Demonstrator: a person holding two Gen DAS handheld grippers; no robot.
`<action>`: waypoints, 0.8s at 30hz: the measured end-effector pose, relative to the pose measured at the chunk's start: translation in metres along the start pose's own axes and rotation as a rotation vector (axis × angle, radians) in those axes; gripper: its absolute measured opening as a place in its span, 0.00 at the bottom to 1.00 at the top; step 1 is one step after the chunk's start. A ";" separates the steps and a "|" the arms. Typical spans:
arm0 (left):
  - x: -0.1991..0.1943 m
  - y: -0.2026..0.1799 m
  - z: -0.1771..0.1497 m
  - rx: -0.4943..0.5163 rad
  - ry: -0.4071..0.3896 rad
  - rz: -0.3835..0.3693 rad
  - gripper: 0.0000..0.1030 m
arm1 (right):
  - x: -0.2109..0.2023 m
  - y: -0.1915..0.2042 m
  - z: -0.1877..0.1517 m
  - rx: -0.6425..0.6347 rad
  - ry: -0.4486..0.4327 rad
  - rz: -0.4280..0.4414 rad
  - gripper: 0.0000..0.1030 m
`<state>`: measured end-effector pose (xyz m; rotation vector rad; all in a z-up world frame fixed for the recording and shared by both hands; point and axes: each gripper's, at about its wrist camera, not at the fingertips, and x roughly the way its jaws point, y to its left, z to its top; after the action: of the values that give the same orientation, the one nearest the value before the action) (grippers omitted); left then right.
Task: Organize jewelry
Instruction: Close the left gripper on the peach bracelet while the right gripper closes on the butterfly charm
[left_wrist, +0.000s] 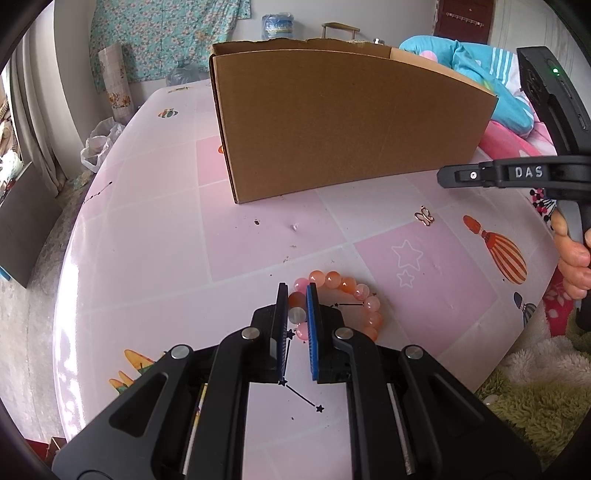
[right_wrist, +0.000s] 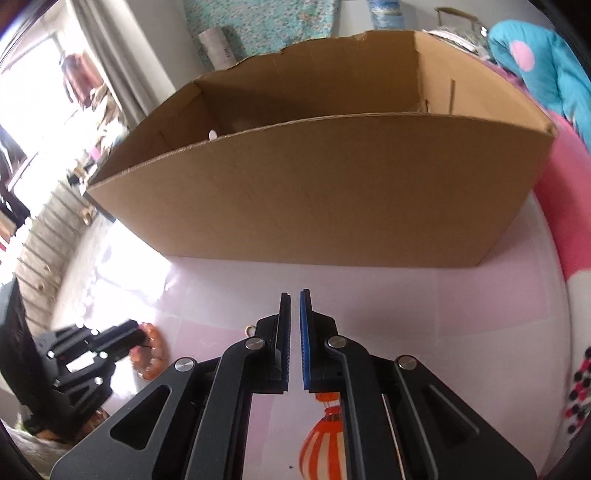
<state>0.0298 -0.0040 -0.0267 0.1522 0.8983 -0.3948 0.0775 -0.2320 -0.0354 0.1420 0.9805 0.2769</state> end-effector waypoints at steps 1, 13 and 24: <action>0.000 0.000 0.000 0.000 0.000 0.001 0.09 | 0.003 0.005 0.000 -0.027 0.010 -0.016 0.05; -0.001 -0.002 0.000 0.003 0.001 0.002 0.09 | 0.009 0.055 -0.015 -0.185 0.074 -0.074 0.05; -0.001 -0.003 0.000 0.001 0.001 0.004 0.09 | 0.010 0.041 -0.009 -0.147 0.054 -0.125 0.05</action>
<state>0.0283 -0.0061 -0.0259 0.1553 0.8983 -0.3917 0.0686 -0.1899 -0.0377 -0.0615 1.0144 0.2377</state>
